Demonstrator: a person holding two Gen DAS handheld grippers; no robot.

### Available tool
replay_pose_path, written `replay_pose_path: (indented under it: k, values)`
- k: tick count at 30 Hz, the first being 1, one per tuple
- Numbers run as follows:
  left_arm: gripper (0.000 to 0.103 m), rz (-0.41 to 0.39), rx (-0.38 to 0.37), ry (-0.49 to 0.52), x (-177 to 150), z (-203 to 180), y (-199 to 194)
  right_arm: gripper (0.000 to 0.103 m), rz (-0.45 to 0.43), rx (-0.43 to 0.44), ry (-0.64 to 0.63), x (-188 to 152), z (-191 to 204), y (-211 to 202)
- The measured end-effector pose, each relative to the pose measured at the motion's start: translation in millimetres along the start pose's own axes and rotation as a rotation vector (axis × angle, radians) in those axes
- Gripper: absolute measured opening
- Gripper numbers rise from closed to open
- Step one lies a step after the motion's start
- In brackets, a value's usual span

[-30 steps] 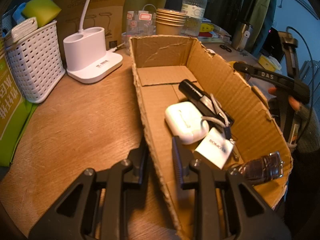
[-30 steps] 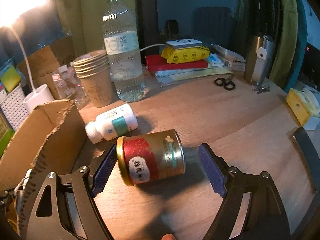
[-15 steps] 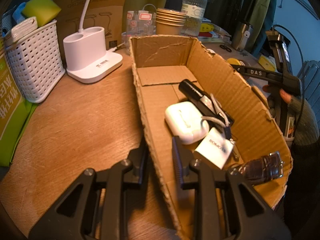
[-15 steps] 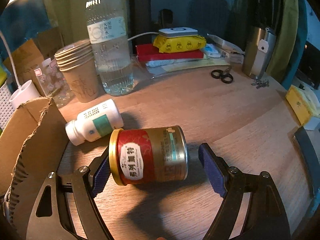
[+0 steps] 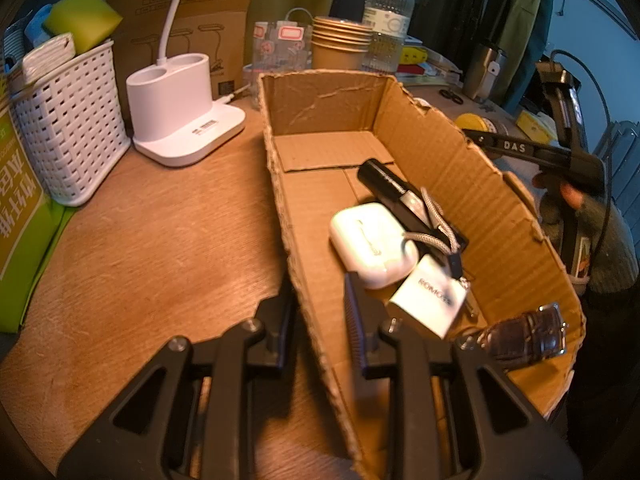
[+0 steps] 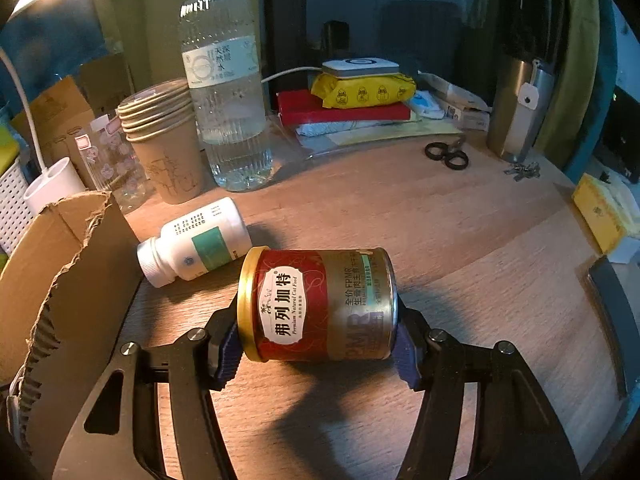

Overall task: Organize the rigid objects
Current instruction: 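Close the right gripper around the tin can and lift it, then carry the tin can into the box and open the right gripper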

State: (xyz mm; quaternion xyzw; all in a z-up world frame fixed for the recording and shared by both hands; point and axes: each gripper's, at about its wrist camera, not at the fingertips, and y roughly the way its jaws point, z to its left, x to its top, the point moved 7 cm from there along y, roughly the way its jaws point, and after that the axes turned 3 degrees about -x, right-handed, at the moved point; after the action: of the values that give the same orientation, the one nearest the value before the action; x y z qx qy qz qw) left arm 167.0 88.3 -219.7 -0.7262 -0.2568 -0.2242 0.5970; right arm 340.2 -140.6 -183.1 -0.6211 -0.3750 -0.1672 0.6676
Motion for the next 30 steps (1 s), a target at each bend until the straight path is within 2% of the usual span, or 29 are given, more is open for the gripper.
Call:
replay_pose_path:
  k: [11, 19, 30]
  values:
    - [0.025, 0.000, 0.000, 0.000, 0.0, 0.0, 0.0, 0.064, -0.080, 0.035, -0.027, 9.1, 18.3, -38.6]
    - [0.025, 0.000, 0.000, 0.000, 0.0, 0.0, 0.0, 0.064, -0.147, 0.080, -0.079, 17.4, 45.2, -73.5]
    - [0.025, 0.000, 0.000, 0.000, 0.0, -0.1, -0.1, 0.064, -0.194, 0.153, -0.157, 15.8, 84.8, -101.9]
